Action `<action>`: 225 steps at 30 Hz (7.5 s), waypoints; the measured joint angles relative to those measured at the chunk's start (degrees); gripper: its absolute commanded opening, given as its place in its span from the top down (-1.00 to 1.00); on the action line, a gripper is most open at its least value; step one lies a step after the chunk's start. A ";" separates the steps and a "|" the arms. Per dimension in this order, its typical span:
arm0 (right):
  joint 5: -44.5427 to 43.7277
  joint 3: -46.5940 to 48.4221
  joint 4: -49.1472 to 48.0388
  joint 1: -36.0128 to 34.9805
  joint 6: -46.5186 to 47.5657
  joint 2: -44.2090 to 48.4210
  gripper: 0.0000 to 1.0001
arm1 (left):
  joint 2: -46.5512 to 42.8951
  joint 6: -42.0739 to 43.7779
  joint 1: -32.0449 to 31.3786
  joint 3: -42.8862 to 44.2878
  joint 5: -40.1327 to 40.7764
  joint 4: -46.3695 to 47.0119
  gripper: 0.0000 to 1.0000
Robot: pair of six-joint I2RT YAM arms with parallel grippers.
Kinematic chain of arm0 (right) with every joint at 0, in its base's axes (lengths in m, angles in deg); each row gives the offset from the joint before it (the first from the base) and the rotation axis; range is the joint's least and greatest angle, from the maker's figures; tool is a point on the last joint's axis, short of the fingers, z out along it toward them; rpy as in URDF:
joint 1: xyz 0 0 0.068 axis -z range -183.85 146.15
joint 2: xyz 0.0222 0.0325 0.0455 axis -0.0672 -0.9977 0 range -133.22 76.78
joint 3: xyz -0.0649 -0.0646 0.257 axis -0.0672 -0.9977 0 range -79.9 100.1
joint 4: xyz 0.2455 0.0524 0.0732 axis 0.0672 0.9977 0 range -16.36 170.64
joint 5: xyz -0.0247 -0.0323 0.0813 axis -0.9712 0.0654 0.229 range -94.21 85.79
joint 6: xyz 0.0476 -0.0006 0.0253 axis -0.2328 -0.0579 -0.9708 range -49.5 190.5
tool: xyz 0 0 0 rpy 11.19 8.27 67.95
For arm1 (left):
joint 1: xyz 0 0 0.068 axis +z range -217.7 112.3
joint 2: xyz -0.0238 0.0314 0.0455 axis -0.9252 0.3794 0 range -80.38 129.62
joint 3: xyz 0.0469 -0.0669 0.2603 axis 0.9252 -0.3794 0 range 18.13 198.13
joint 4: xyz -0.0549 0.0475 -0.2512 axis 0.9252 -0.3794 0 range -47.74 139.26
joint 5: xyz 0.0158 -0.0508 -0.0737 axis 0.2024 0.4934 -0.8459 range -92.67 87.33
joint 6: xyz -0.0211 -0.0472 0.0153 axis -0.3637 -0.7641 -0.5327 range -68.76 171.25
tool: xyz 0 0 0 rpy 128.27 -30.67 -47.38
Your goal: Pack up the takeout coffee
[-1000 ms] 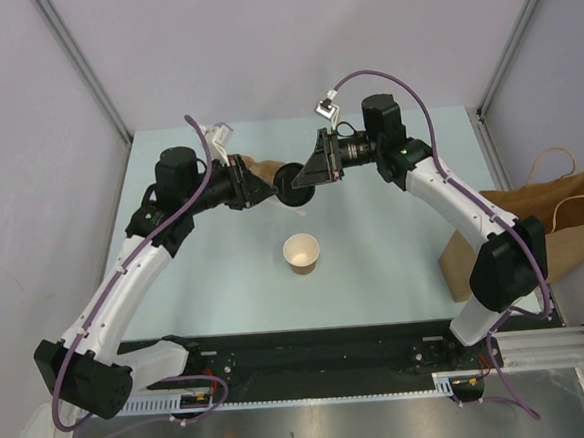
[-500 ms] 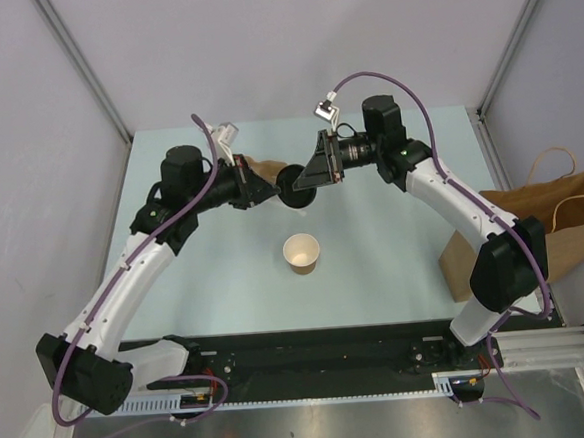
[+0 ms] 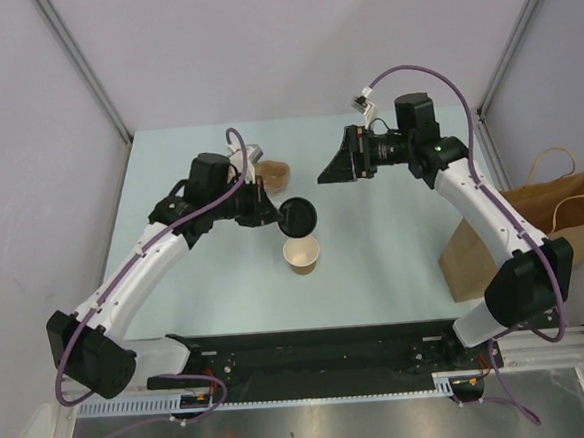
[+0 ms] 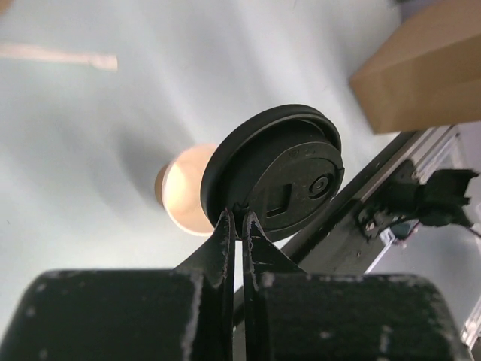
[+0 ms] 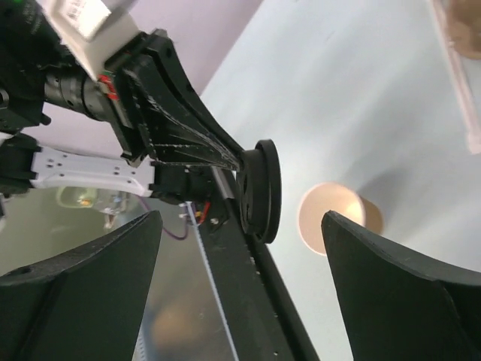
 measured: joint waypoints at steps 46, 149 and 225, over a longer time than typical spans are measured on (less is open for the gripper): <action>-15.39 -21.24 -1.84 -5.73 2.32 9.64 0.11 | 26.71 8.31 -3.93 13.86 2.84 -22.03 1.00; 2.40 -27.23 -28.81 -9.01 -9.57 -15.50 1.00 | 31.19 -4.44 8.39 -12.15 -46.10 19.58 1.00; 2.12 -28.92 -29.97 -9.68 -12.39 -6.62 1.00 | 33.14 -0.55 7.19 -9.66 -47.65 13.38 1.00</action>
